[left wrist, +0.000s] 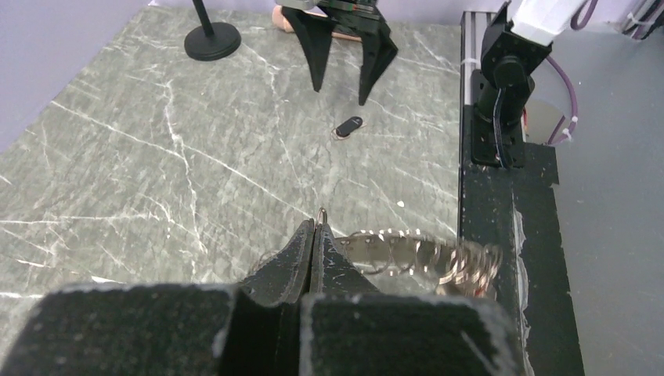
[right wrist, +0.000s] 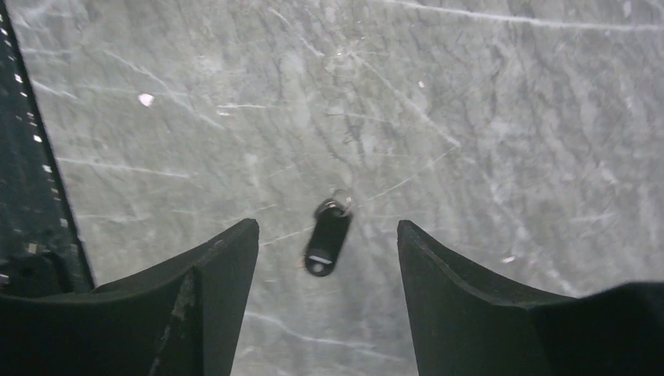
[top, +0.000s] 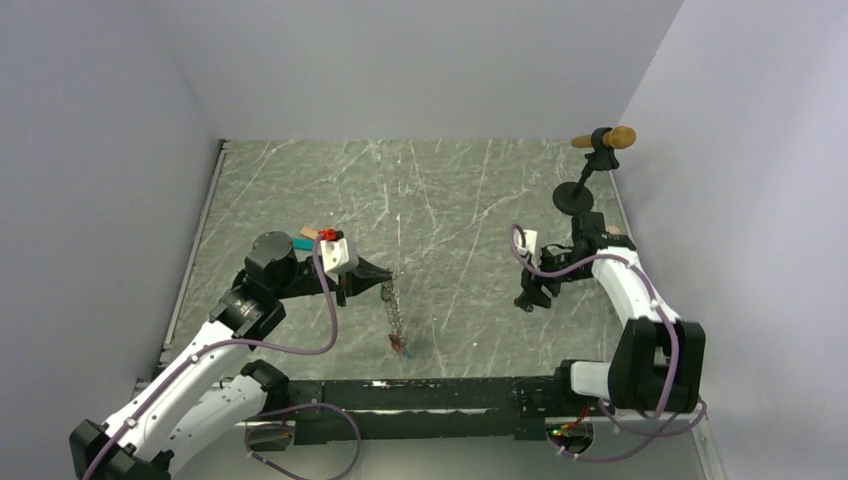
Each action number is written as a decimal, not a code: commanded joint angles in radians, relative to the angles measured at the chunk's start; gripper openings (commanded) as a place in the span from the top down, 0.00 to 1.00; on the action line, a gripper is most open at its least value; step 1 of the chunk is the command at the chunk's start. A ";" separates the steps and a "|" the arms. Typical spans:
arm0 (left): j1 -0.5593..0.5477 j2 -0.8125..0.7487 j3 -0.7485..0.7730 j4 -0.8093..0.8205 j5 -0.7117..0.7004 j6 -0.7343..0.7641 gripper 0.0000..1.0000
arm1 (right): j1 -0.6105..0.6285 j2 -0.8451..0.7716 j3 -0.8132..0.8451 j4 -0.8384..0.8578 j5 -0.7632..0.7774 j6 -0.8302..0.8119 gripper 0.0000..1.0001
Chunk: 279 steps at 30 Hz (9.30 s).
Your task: Put the keys on the keyring
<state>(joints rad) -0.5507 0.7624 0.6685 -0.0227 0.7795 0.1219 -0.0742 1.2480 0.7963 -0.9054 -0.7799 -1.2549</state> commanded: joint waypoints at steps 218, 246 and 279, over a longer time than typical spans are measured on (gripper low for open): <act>-0.189 0.287 -0.068 0.743 -0.293 -0.115 1.00 | 0.547 0.182 0.624 0.001 -0.242 0.389 1.00; -0.189 0.309 -0.076 0.775 -0.338 -0.236 1.00 | 0.545 0.171 0.644 0.039 -0.271 0.468 1.00; -0.188 0.381 -0.355 1.496 -0.593 -0.665 1.00 | 0.551 0.197 0.543 0.335 -0.421 0.816 1.00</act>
<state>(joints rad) -0.7345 1.1404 0.3099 1.3128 0.2001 -0.4805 0.4728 1.4456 1.3491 -0.6666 -1.1782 -0.5217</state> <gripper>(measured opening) 0.010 0.009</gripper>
